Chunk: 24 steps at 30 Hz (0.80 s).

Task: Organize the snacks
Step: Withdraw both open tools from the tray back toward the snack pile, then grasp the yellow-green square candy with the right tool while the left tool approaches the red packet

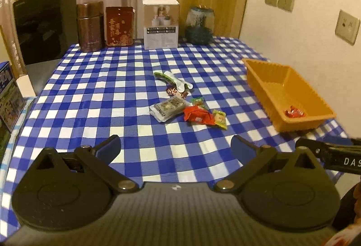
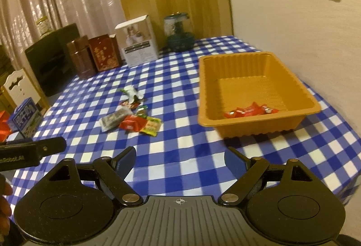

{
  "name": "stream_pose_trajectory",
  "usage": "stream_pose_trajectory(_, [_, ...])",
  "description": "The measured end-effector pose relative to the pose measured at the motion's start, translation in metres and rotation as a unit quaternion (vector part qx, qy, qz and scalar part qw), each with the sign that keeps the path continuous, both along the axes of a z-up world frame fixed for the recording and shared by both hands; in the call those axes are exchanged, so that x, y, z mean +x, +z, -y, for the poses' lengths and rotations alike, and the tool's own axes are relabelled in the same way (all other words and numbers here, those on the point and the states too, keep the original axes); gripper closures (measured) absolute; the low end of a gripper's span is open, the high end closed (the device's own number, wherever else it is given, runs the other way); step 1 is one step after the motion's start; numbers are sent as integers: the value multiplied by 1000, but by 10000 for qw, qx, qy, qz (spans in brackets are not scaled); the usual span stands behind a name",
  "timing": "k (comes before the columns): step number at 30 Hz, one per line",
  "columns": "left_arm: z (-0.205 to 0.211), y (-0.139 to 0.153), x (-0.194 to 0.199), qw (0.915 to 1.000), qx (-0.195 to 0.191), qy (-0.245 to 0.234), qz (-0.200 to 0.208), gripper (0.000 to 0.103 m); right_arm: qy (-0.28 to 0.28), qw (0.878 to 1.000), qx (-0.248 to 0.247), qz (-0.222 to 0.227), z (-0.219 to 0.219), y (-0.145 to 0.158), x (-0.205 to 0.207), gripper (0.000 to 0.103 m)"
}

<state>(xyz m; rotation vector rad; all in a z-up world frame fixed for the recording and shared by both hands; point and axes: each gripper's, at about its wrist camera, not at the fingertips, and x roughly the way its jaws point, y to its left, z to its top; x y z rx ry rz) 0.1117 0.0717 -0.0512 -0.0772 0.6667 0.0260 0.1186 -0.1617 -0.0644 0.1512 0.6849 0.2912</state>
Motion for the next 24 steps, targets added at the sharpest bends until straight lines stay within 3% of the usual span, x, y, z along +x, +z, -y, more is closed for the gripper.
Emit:
stream_pose_trajectory(8, [-15, -12, 30, 9994, 180, -251, -155, 0, 357, 9993, -38, -80, -31, -15, 20, 18])
stream_pose_trajectory(11, [-22, -18, 43, 9992, 219, -299, -175, 0, 522, 9985, -108, -126, -45, -23, 32, 28])
stream_pose_trajectory(15, [-31, -27, 61, 9989, 240, -356, -205, 0, 630, 9977, -199, -135, -58, -34, 50, 32])
stream_pose_trajectory(24, [-45, -47, 93, 9993, -11, -288, -253, 0, 625, 9978, -171, -116, -73, -53, 96, 52])
